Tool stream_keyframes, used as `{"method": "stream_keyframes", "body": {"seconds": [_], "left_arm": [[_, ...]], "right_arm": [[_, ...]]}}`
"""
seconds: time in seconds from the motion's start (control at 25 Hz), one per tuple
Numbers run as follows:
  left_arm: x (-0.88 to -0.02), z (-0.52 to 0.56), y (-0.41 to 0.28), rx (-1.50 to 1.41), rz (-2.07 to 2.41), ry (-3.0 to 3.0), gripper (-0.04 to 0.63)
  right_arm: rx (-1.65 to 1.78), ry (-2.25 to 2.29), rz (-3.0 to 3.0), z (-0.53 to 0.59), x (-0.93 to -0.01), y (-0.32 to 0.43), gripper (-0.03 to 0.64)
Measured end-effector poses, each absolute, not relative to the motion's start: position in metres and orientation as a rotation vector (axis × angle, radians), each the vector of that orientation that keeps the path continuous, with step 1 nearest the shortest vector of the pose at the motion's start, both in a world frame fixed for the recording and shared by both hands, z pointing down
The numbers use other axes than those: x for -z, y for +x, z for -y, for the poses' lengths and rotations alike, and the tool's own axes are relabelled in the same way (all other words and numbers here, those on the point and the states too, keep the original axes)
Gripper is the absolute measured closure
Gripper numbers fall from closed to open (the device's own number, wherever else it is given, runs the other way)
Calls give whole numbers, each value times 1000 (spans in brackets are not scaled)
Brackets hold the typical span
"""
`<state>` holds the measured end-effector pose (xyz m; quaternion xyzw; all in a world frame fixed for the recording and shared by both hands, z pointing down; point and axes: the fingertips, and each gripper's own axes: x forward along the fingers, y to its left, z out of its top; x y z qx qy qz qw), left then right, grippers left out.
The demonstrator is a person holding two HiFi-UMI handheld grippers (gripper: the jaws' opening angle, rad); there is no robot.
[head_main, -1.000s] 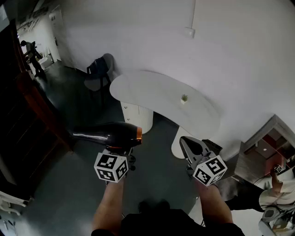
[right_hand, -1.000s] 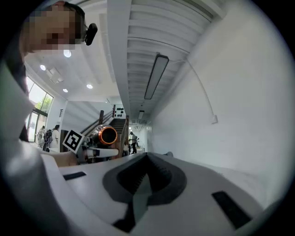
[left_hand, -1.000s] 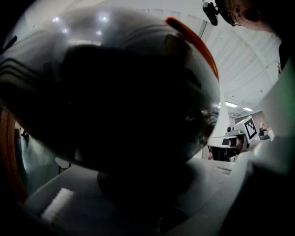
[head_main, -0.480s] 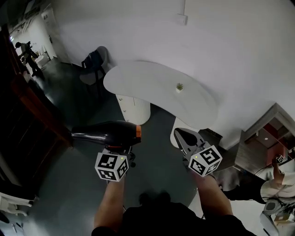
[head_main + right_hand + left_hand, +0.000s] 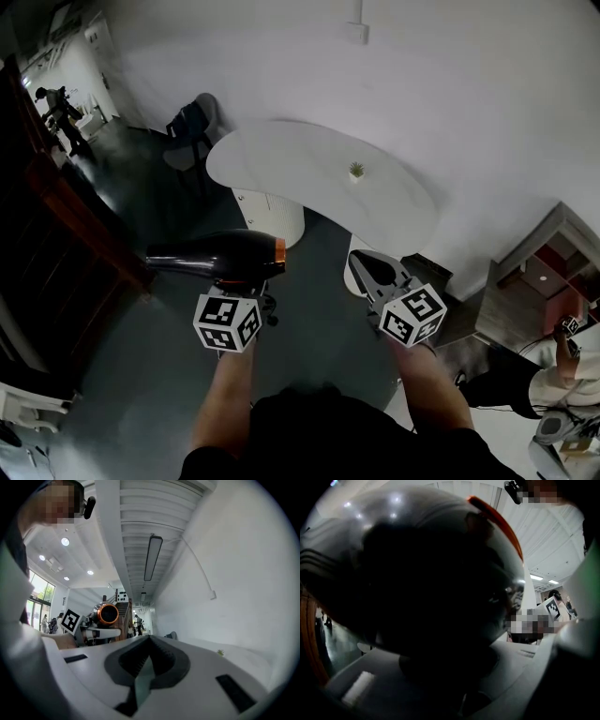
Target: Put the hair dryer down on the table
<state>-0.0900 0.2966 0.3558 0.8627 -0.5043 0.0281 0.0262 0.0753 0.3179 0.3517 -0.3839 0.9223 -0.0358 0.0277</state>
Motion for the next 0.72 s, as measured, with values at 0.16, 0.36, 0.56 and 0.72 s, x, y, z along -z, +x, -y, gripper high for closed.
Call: {"method": "stream_keyframes", "body": {"seconds": [0.16,0.36,0.56,0.72], "left_arm": [[-357,-298,-79,-74,1569,2647,486],[-364,-289,-69,-94,1565,2641,486],[-370,-265,-68,-86,1561,2640,486],[-376,-232,-76,-68,1547,2635,486]], "right_arm": [[118,-1169,-2854,-319,-356,90,604],[174,-1138,-2852,-310,-365,97,604],[228,-1130,-2868,-289,-379,94,604],[250,-1141,-2883,-261,-387,86,604]]}}
